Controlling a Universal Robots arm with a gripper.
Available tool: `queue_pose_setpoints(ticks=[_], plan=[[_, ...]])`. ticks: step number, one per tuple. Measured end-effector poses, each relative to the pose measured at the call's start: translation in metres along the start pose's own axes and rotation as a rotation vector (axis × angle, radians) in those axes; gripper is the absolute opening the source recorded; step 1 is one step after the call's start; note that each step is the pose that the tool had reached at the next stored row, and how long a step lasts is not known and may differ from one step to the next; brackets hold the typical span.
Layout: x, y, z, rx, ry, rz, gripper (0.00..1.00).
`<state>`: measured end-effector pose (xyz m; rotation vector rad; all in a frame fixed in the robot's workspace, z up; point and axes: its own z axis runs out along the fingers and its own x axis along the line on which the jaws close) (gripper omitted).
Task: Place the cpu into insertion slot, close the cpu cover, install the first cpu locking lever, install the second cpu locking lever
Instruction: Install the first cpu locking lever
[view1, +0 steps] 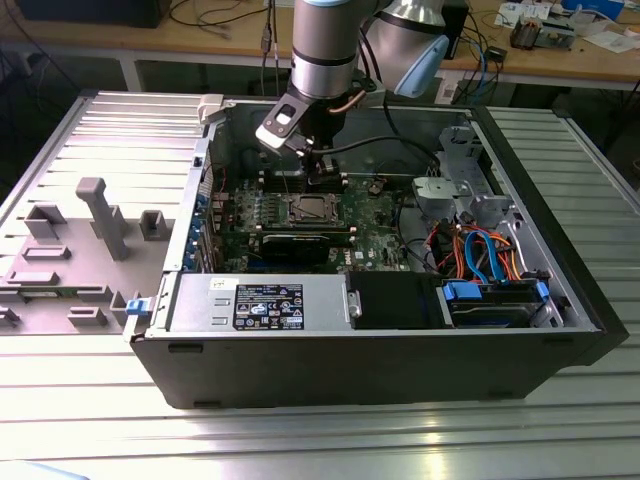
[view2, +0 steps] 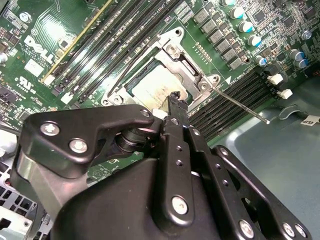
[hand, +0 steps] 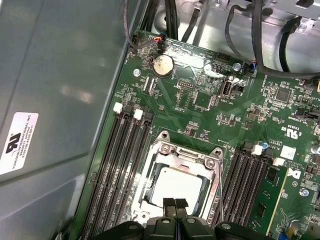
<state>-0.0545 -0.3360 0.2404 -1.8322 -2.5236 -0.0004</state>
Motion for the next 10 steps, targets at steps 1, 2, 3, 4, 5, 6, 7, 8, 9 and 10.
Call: queue_pose_setpoints(ticks=[1, 2, 3, 4, 5, 6, 7, 8, 9, 10], plan=[[0.0, 0.0, 0.0, 0.0001, 0.0, -0.002, 0.11], [0.0, 0.0, 0.0, 0.0001, -0.0001, -0.004, 0.11], [0.0, 0.0, 0.0, 0.0002, -0.0002, -0.007, 0.11], [0.0, 0.0, 0.0, 0.0002, -0.0002, -0.01, 0.11], [0.0, 0.0, 0.0, 0.0003, -0.0002, -0.012, 0.11], [0.0, 0.0, 0.0, 0.0003, -0.0002, -0.014, 0.11], [0.0, 0.0, 0.0, 0.0004, -0.0003, -0.016, 0.11], [0.0, 0.0, 0.0, 0.0004, -0.0003, -0.019, 0.11], [0.0, 0.0, 0.0, 0.0005, -0.0004, -0.023, 0.11], [0.0, 0.0, 0.0, 0.0005, -0.0005, -0.025, 0.11]])
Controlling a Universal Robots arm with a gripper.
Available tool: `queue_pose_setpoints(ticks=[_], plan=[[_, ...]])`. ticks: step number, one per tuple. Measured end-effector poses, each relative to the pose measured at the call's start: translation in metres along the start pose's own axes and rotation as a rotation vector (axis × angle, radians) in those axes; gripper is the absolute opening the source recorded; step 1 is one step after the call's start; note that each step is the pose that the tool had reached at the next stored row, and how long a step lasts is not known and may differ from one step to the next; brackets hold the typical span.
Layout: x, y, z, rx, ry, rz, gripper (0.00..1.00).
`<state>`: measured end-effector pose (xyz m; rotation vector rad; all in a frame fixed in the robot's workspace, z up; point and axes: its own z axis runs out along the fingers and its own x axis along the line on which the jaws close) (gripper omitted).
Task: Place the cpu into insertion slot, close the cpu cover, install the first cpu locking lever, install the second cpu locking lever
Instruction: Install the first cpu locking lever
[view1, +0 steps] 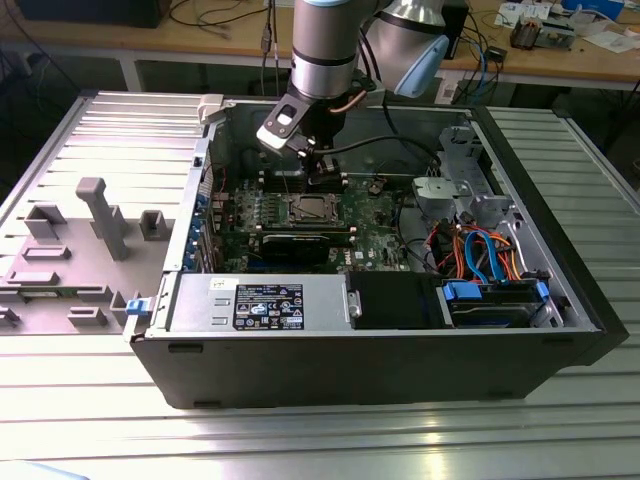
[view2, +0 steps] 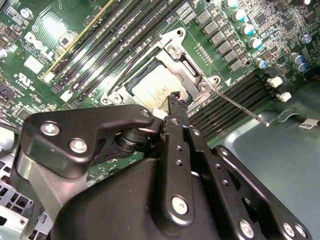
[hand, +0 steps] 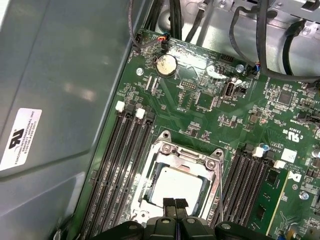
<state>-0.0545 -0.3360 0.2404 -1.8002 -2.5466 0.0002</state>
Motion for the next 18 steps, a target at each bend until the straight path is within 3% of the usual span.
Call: queue_pose_setpoints(ticks=[18], plan=[[0.0, 0.0, 0.0, 0.0007, -0.0005, -0.032, 0.11]])
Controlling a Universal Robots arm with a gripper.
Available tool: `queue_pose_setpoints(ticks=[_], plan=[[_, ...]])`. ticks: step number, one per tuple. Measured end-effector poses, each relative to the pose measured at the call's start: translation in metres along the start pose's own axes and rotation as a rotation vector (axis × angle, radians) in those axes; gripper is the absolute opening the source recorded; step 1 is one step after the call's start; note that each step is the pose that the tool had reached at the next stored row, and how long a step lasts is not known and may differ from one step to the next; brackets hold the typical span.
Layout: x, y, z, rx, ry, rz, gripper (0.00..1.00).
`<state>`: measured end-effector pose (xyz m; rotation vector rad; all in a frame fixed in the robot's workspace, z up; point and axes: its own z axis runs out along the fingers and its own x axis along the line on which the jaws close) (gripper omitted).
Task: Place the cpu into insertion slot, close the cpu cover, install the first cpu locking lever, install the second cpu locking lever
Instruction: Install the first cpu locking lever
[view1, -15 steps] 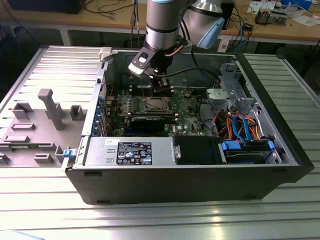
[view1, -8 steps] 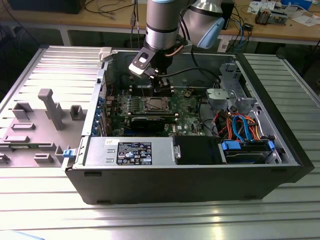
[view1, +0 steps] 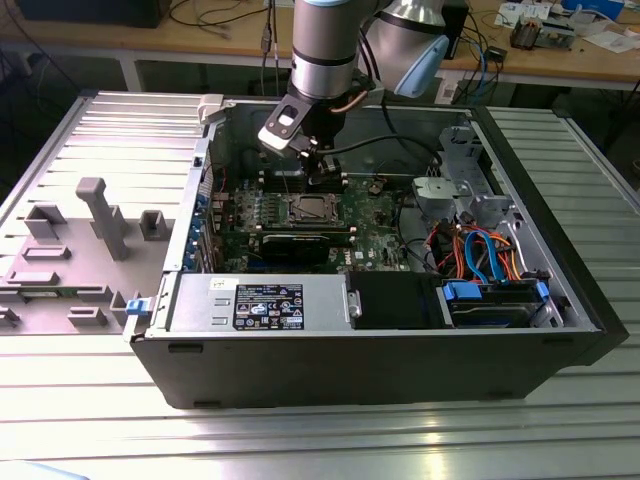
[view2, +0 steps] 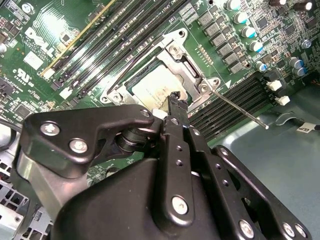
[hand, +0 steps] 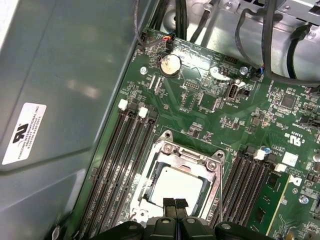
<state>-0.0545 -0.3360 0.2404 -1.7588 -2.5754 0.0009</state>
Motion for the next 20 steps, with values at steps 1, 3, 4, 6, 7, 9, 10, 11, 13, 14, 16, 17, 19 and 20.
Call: queue_pose_setpoints(ticks=[1, 3, 4, 6, 7, 9, 10, 11, 13, 14, 16, 17, 19, 20], plan=[[0.0, 0.0, 0.0, 0.0, 0.0, -0.001, 0.11], [0.0, 0.0, 0.0, 0.0001, -0.0001, -0.005, 0.11], [0.0, 0.0, 0.0, 0.0002, -0.0001, -0.007, 0.11], [0.0, 0.0, 0.0, 0.0001, -0.0001, -0.01, 0.11], [0.0, 0.0, 0.0, 0.0002, -0.0002, -0.011, 0.11], [0.0, 0.0, 0.0, 0.0003, -0.0002, -0.014, 0.11], [0.0, 0.0, 0.0, 0.0003, -0.0002, -0.015, 0.11], [0.0, 0.0, 0.0, 0.0003, -0.0002, -0.016, 0.11], [0.0, 0.0, 0.0, 0.0003, -0.0003, -0.02, 0.11], [0.0, 0.0, 0.0, 0.0003, -0.0003, -0.022, 0.11], [0.0, 0.0, 0.0, 0.0005, -0.0003, -0.025, 0.11], [0.0, 0.0, 0.0, 0.0005, -0.0004, -0.028, 0.11], [0.0, 0.0, 0.0, 0.0006, -0.0004, -0.031, 0.11], [0.0, 0.0, 0.0, 0.0006, -0.0004, -0.032, 0.11]])
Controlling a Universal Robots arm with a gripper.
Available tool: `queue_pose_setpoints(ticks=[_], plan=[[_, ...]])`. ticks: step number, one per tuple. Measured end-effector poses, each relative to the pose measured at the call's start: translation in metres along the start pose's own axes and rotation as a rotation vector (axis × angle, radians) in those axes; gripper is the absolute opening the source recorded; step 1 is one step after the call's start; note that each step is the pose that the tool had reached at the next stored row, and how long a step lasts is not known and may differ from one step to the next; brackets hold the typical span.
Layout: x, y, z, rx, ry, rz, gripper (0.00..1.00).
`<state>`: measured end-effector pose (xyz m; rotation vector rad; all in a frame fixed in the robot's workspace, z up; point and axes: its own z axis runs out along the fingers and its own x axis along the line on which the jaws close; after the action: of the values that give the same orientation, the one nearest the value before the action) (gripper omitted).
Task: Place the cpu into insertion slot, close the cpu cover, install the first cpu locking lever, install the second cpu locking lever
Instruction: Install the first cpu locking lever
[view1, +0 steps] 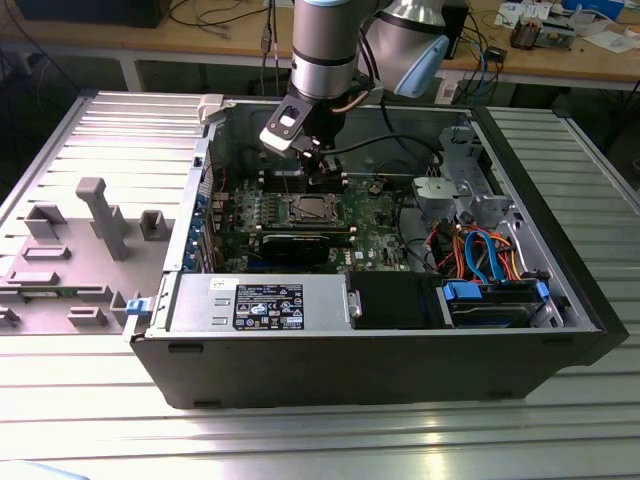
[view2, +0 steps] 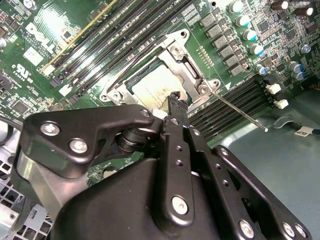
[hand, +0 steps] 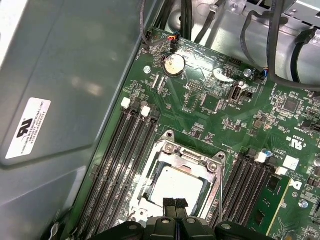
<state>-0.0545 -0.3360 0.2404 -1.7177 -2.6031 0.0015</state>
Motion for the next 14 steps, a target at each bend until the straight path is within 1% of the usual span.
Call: queue_pose_setpoints(ticks=[14], plan=[[0.0, 0.0, 0.0, 0.0004, -0.0004, -0.023, 0.11]])
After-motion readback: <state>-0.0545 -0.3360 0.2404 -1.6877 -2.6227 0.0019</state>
